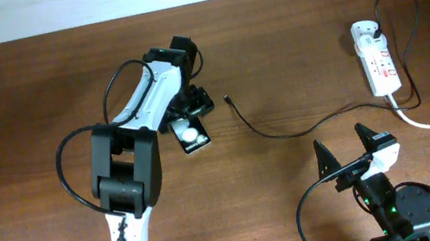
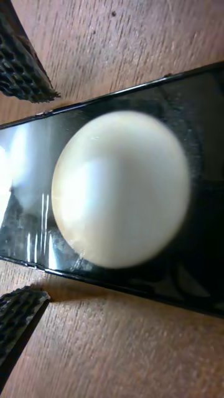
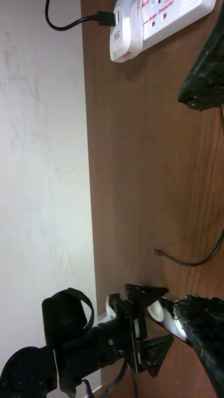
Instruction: Plug charger to phone and switch on socket
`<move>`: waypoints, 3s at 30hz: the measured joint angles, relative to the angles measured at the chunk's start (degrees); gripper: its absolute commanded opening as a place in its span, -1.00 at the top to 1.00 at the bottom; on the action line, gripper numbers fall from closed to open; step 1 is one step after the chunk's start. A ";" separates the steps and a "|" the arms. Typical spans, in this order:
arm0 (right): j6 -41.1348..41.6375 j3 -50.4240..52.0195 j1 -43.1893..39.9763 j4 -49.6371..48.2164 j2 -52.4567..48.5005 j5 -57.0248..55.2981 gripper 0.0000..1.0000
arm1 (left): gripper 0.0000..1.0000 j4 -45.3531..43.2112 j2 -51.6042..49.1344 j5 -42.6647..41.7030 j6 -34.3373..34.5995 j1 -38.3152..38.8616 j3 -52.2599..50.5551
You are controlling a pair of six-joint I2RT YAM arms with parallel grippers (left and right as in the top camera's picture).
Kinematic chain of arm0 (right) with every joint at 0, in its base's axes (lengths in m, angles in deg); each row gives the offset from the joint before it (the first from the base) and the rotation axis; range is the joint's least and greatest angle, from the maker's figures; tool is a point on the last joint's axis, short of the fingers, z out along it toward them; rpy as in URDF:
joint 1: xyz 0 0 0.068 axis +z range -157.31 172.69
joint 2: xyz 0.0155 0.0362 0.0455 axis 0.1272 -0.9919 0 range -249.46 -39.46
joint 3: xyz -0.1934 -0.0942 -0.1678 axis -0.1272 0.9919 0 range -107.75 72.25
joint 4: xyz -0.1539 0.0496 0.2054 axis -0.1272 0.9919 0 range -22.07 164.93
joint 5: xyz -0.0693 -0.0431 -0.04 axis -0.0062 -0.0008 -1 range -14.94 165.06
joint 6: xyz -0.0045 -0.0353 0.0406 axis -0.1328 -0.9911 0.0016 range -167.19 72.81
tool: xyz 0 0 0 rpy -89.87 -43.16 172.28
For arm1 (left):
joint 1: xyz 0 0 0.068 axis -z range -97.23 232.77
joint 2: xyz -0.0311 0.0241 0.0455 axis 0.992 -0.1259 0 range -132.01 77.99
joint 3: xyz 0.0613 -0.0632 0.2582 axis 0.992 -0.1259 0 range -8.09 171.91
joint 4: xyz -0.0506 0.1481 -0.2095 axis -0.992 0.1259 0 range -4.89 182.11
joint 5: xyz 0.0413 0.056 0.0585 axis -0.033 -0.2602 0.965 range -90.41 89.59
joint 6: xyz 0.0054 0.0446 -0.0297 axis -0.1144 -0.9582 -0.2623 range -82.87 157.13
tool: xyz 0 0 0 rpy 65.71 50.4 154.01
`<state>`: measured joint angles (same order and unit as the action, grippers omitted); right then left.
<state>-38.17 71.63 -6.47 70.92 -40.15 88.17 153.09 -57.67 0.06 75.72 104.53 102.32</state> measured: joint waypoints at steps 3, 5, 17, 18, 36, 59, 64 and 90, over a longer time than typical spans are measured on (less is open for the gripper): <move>0.02 0.00 0.00 0.00 0.00 0.00 -0.98 | -0.98 0.85 -0.02 -0.46 0.00 0.00 0.00; 0.04 0.00 0.00 0.00 0.00 0.00 -0.97 | -0.98 0.92 -0.02 -0.48 0.00 0.00 -0.02; 0.02 0.00 0.00 0.00 0.00 0.00 -0.97 | -0.92 -9.77 4.44 0.13 0.42 0.52 -9.92; 0.04 0.00 0.00 0.00 0.00 0.00 -0.97 | -0.90 -9.97 4.55 0.20 0.39 0.52 -10.21; 0.04 0.00 0.00 0.00 0.00 0.00 -0.97 | -0.50 -9.81 4.85 0.22 1.09 -0.81 -10.78; 0.04 0.00 0.00 -0.02 0.00 0.00 -0.97 | 0.87 10.58 -3.43 -3.08 -0.26 -0.83 8.55; 0.02 0.00 0.00 0.00 0.00 0.00 -0.97 | 1.00 10.21 -3.43 -15.96 -2.69 -0.85 9.07; 0.02 0.00 0.00 0.00 0.00 0.00 -0.97 | 1.00 19.91 -3.43 -39.56 -5.20 -14.34 9.09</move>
<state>-38.15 71.63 -6.47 70.92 -40.15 88.17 173.00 -61.10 -39.50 70.51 90.19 111.42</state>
